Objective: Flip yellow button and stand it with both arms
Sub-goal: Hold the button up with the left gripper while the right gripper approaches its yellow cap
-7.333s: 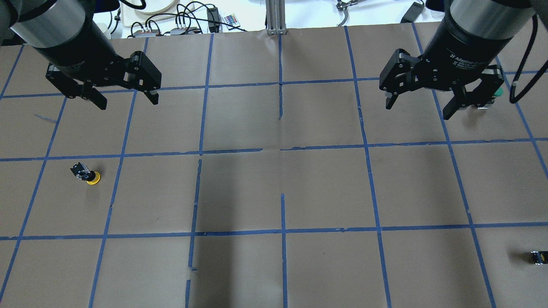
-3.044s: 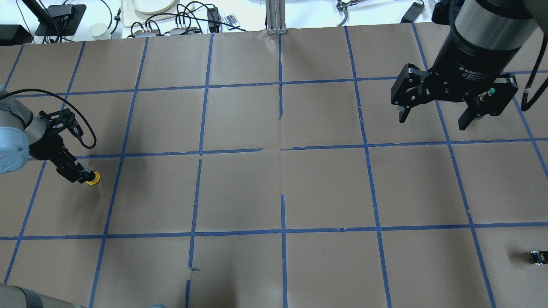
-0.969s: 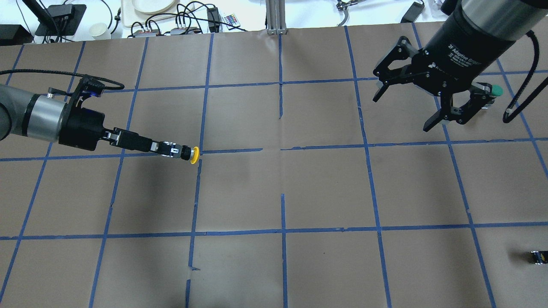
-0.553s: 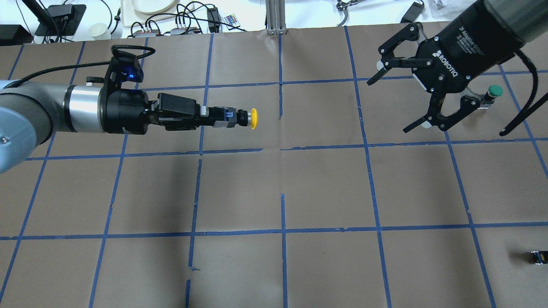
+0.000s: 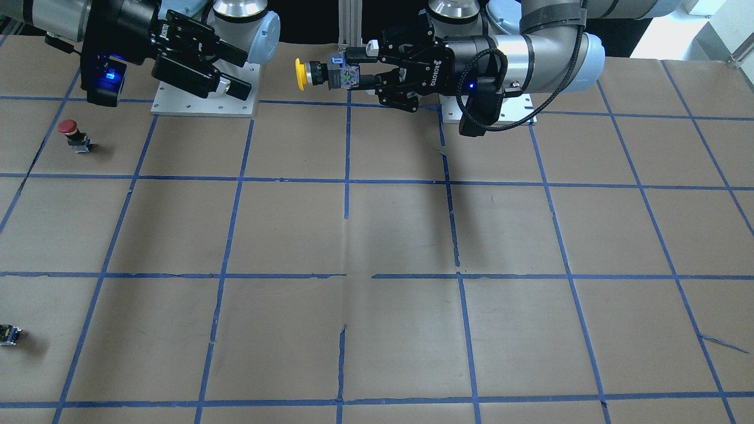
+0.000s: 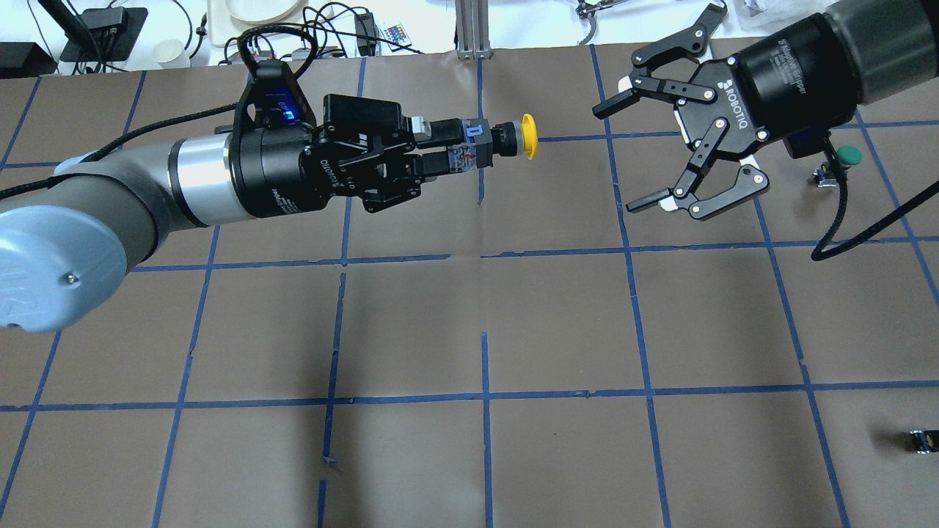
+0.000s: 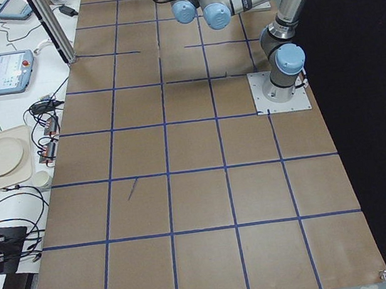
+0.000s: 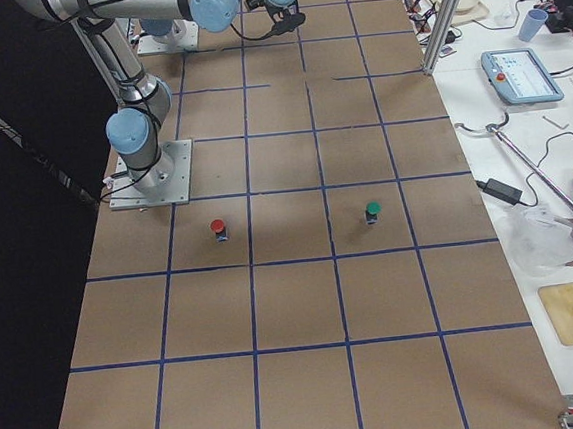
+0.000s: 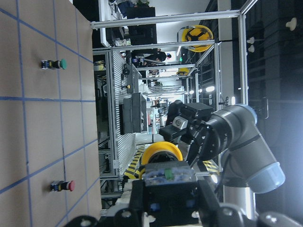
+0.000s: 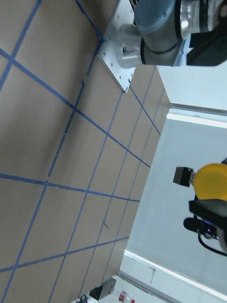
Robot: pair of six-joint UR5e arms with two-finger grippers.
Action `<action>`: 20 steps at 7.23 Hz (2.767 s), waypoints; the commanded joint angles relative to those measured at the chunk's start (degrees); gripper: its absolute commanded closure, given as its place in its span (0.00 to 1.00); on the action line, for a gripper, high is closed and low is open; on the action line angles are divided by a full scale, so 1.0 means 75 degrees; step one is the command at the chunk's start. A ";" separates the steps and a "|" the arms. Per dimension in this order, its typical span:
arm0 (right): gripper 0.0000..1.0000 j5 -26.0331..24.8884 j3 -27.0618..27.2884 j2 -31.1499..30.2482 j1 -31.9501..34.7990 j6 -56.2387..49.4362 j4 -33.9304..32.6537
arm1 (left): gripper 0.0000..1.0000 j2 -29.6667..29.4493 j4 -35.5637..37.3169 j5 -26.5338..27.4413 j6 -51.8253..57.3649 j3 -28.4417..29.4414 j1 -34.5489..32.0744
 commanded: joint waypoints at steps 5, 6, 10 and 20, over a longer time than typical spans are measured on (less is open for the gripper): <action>0.00 0.1500 0.0076 -0.0097 -0.0102 0.0538 0.1036 | 0.99 0.0031 0.0040 -0.0250 -0.0192 0.0002 -0.0168; 0.00 0.1500 0.0076 -0.0097 -0.0009 0.0538 0.1118 | 0.99 0.0020 0.0028 -0.0261 -0.0192 0.0002 -0.0168; 0.00 0.1791 0.0076 -0.0038 0.0437 0.0549 0.1178 | 0.99 0.0008 0.0063 -0.0262 -0.0203 0.0002 -0.0273; 0.02 0.2330 0.0345 -0.0027 0.0472 0.0666 0.1189 | 0.99 0.0055 0.0075 -0.0437 -0.0215 0.0014 -0.0285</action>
